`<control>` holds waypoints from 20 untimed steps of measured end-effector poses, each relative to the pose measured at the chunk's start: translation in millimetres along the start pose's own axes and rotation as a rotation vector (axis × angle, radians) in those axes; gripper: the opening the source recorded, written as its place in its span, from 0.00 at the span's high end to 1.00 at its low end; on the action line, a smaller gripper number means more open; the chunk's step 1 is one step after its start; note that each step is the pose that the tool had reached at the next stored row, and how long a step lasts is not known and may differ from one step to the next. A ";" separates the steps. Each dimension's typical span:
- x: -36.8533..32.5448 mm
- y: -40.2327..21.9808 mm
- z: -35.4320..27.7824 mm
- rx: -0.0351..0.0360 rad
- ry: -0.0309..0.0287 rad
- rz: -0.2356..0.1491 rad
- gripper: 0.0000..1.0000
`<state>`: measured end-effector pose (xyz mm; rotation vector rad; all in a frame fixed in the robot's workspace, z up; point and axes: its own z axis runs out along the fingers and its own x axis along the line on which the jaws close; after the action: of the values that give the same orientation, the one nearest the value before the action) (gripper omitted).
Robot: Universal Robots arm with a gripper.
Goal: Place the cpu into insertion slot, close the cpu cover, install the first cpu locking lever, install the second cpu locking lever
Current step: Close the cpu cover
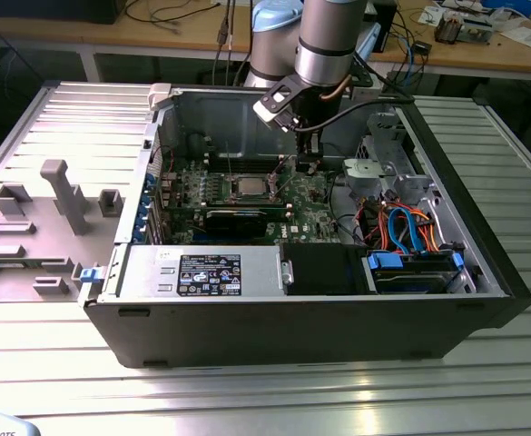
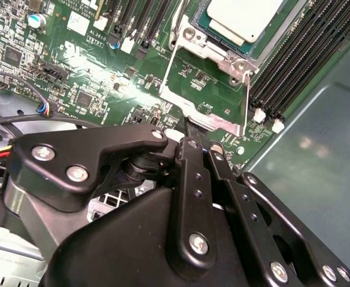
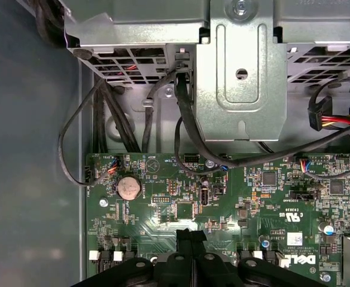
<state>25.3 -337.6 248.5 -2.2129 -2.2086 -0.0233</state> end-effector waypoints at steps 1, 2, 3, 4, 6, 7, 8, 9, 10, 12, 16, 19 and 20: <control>0.0 -0.7 0.0 0.0000 0.0000 -0.001 0.89; 0.0 -1.1 0.0 0.0000 -0.0001 -0.001 0.89; 0.0 -1.8 0.0 0.0001 0.0000 -0.002 0.89; 0.0 -2.1 0.0 0.0001 0.0000 -0.004 0.89; 0.0 -2.7 0.0 0.0002 0.0000 -0.010 0.89; 0.0 -2.9 0.0 0.0003 0.0000 -0.014 0.89; 0.0 -3.3 0.0 0.0004 0.0000 -0.020 0.89; 0.0 -3.6 0.0 0.0005 0.0000 -0.024 0.89; -0.1 -3.6 0.0 0.0006 0.0000 -0.028 0.89; -0.1 -3.7 0.0 0.0006 0.0000 -0.029 0.89; -0.1 -3.9 0.0 0.0006 0.0000 -0.029 0.89; -0.1 -4.2 0.0 0.0006 0.0000 -0.029 0.89; -0.1 -4.2 0.0 0.0006 0.0000 -0.030 0.89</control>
<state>21.0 -337.8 248.5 -2.1798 -2.2410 -0.0230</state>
